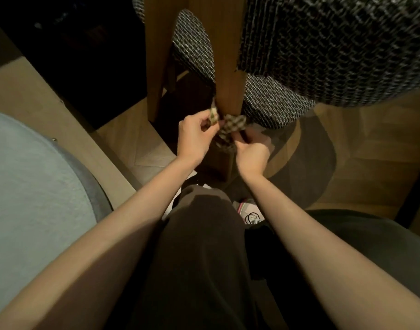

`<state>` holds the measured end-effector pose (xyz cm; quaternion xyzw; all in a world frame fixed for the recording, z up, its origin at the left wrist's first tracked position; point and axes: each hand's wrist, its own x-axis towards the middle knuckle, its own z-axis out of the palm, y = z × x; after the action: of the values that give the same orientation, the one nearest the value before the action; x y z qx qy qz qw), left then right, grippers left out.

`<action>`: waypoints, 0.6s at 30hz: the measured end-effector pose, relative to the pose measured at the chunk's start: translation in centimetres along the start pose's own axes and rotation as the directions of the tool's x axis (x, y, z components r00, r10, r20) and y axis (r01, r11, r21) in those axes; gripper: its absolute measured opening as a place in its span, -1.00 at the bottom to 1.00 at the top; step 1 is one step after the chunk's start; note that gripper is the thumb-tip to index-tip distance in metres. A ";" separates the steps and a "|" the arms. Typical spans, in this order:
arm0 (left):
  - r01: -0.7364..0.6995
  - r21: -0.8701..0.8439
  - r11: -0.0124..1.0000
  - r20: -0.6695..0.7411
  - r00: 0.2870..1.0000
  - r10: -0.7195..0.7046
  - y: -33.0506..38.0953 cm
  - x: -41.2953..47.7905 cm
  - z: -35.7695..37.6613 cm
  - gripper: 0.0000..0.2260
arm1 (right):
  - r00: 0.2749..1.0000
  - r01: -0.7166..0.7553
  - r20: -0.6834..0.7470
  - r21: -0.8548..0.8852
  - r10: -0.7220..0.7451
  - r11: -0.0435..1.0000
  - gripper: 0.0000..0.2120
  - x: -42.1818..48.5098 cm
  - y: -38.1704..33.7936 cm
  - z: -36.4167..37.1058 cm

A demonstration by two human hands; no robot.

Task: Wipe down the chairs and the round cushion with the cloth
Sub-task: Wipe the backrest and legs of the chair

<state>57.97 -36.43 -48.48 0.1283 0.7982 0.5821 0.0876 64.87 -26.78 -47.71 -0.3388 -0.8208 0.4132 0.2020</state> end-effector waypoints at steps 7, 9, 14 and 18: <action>0.161 0.096 0.982 0.122 0.977 -0.173 -5.2 0.3 2.7 -0.85 | 0.976 -0.051 0.203 -0.136 0.078 0.989 -0.80 1.1 5.1 1.5; 0.194 0.106 0.975 0.164 0.964 -0.210 -6.5 0.4 3.4 -0.83 | 0.969 -0.051 0.234 -0.128 0.080 0.990 -0.78 1.1 6.6 1.9; 0.262 0.274 0.925 0.268 0.903 -0.336 -10.5 0.5 5.5 -0.80 | 0.906 -0.125 0.388 -0.143 0.171 0.982 -0.72 2.0 10.0 2.7; 0.304 0.370 0.878 0.399 0.801 -0.446 -13.4 1.2 7.1 -0.72 | 0.830 -0.084 0.519 -0.248 0.206 0.965 -0.72 3.2 12.8 3.2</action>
<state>57.54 -33.49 -63.40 0.1155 0.8376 0.3809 0.3742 65.65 -20.75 -59.83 -0.2900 -0.8557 0.4148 -0.1075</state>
